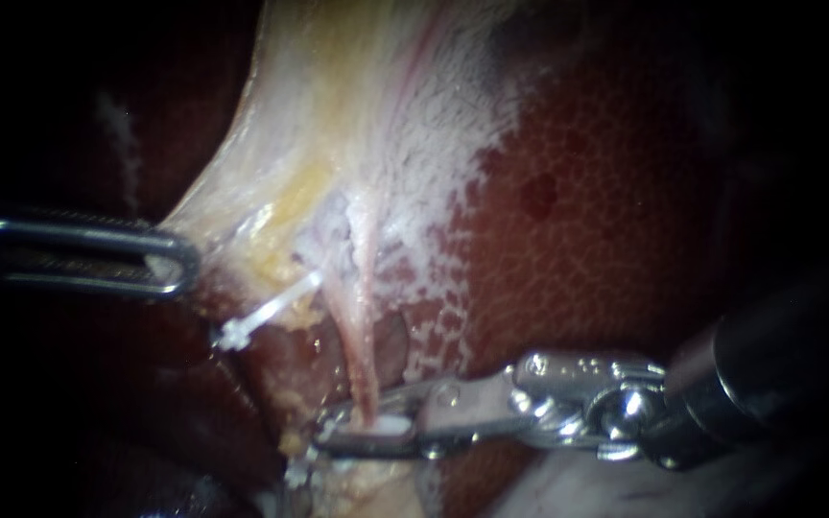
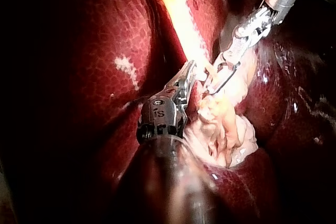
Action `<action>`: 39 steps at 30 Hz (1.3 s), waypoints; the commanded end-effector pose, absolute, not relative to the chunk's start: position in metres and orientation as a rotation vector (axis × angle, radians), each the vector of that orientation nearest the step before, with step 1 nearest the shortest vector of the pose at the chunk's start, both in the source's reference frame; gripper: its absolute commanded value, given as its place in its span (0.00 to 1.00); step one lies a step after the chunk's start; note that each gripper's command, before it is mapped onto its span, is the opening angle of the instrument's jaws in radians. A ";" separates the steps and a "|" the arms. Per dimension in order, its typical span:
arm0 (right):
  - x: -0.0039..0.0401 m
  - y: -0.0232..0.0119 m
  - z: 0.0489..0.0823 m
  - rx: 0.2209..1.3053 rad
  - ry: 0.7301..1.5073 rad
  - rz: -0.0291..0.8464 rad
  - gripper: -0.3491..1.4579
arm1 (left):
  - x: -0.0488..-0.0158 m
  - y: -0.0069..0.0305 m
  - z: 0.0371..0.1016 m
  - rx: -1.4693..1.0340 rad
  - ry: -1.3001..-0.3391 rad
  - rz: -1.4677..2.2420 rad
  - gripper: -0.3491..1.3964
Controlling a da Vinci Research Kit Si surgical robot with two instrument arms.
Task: Going back second clip right tube
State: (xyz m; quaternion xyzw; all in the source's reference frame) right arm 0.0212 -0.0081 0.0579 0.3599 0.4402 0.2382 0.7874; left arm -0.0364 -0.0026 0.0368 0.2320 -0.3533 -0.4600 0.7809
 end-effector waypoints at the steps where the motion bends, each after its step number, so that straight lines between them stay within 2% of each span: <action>1: 0.0212 -0.0081 0.0579 0.776 0.949 0.513 0.00 | -0.0364 -0.0025 0.0368 0.501 -0.763 -0.994 0.00; 9: 0.0212 -0.0079 0.0580 0.777 0.955 0.515 0.00 | -0.0364 -0.0026 0.0368 0.501 -0.763 -0.994 0.00; 12: 0.0213 -0.0078 0.0581 0.785 0.998 0.523 0.28 | -0.0363 -0.0026 0.0368 0.501 -0.763 -0.994 0.00; 14: 0.0216 -0.0078 0.0581 0.782 1.023 0.518 0.39 | -0.0363 -0.0026 0.0368 0.501 -0.763 -0.994 0.00; 16: 0.0219 -0.0077 0.0581 0.770 1.040 0.500 0.45 | -0.0363 -0.0026 0.0368 0.501 -0.763 -0.994 0.00; 23: 0.0222 -0.0075 0.0584 0.682 1.092 0.379 0.51 | -0.0363 -0.0027 0.0368 0.500 -0.763 -0.993 0.00; 27: 0.0218 -0.0071 0.0589 0.621 1.111 0.341 0.52 | -0.0362 -0.0027 0.0367 0.500 -0.763 -0.993 0.00; 32: 0.0203 -0.0064 0.0592 0.585 1.126 0.300 0.52 | -0.0362 -0.0027 0.0367 0.500 -0.763 -0.993 0.00; 39: 0.0173 -0.0055 0.0585 0.556 1.135 0.288 0.52 | -0.0362 -0.0028 0.0366 0.500 -0.763 -0.994 0.00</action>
